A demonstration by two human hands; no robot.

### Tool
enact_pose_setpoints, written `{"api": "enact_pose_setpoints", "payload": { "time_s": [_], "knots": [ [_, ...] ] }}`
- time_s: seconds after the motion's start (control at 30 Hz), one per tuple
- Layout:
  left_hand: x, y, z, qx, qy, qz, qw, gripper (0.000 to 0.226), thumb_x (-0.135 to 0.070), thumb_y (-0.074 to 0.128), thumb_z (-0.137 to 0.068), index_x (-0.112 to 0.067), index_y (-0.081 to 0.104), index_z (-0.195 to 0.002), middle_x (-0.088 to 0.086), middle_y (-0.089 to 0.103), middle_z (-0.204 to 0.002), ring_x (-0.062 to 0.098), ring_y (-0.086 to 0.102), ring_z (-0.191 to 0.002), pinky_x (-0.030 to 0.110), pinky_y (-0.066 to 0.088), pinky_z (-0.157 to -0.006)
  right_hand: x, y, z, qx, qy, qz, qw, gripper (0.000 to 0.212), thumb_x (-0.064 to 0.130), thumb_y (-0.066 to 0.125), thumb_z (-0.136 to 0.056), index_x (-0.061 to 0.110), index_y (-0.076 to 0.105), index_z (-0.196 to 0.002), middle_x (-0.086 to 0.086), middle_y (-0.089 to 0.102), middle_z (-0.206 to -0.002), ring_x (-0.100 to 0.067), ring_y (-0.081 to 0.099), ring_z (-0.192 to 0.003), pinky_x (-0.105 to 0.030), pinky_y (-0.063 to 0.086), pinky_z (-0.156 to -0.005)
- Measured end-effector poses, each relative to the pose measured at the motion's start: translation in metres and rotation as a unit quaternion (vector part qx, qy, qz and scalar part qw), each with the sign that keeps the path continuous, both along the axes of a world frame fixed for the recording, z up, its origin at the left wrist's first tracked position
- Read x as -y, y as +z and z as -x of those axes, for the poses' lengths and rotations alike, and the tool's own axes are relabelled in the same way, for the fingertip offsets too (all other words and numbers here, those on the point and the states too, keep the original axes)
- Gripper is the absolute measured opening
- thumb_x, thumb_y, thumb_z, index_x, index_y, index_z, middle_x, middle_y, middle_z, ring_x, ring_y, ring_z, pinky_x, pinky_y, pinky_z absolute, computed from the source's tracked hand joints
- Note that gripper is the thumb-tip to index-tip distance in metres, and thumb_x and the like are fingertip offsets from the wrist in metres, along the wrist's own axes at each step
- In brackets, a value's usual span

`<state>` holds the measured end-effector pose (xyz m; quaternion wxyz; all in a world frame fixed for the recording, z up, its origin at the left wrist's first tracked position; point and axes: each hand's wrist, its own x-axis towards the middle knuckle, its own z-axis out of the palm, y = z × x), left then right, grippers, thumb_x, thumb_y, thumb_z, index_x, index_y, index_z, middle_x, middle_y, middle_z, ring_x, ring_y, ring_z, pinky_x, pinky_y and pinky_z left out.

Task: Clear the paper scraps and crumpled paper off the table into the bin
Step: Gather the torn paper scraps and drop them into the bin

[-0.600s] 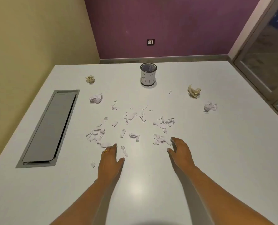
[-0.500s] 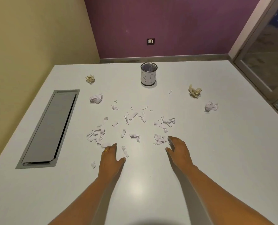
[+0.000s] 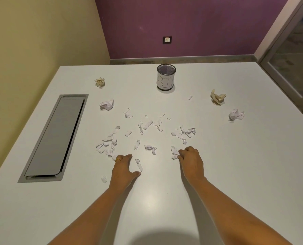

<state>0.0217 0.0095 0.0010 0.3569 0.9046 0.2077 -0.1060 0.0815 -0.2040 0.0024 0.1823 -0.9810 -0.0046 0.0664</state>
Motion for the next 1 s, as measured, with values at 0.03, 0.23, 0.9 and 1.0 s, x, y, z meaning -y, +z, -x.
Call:
{"api": "enact_pose_setpoints", "payload": {
  "time_s": [0.03, 0.23, 0.9, 1.0],
  "knots": [
    [0.000, 0.000, -0.002, 0.000, -0.006, -0.005, 1.000, 0.072, -0.016, 0.079, -0.068, -0.009, 0.046, -0.131, 0.014, 0.047, -0.119, 0.026, 0.051, -0.106, 0.030, 0.041, -0.089, 0.001, -0.001, 0.001, 0.004, 0.001, -0.016, 1.000, 0.021, 0.015, 0.048, -0.094, 0.002, 0.064, -0.093, -0.012, 0.057, -0.103, -0.026, 0.050, -0.101, -0.029, 0.043, -0.071],
    [0.003, 0.001, -0.012, 0.014, -0.031, -0.006, 0.999, 0.056, -0.017, 0.078, -0.070, -0.012, 0.055, -0.121, 0.007, 0.048, -0.108, 0.019, 0.052, -0.094, 0.022, 0.036, -0.078, 0.006, -0.006, 0.006, 0.004, -0.053, -0.156, 0.986, 0.019, 0.000, 0.052, -0.089, 0.000, 0.070, -0.092, -0.016, 0.062, -0.093, -0.026, 0.057, -0.087, -0.023, 0.031, -0.066],
    [0.012, 0.007, -0.016, 0.062, 0.059, 0.066, 0.994, 0.015, 0.010, 0.058, -0.077, 0.004, 0.071, -0.078, 0.020, 0.072, -0.082, 0.022, 0.058, -0.069, 0.028, 0.047, -0.072, 0.022, 0.007, 0.006, -0.029, -0.254, -0.305, 0.917, 0.011, 0.001, 0.070, -0.078, -0.001, 0.073, -0.089, -0.017, 0.073, -0.094, -0.019, 0.059, -0.075, -0.019, 0.042, -0.072],
    [0.014, 0.008, -0.018, 0.072, 0.094, 0.083, 0.989, 0.017, 0.009, 0.056, -0.077, 0.002, 0.072, -0.077, 0.020, 0.073, -0.081, 0.023, 0.058, -0.067, 0.029, 0.049, -0.070, 0.024, 0.009, -0.002, -0.044, -0.247, -0.321, 0.913, 0.013, 0.002, 0.071, -0.077, 0.000, 0.073, -0.090, -0.014, 0.071, -0.088, -0.011, 0.052, -0.058, -0.006, 0.041, -0.046]
  ]
}}
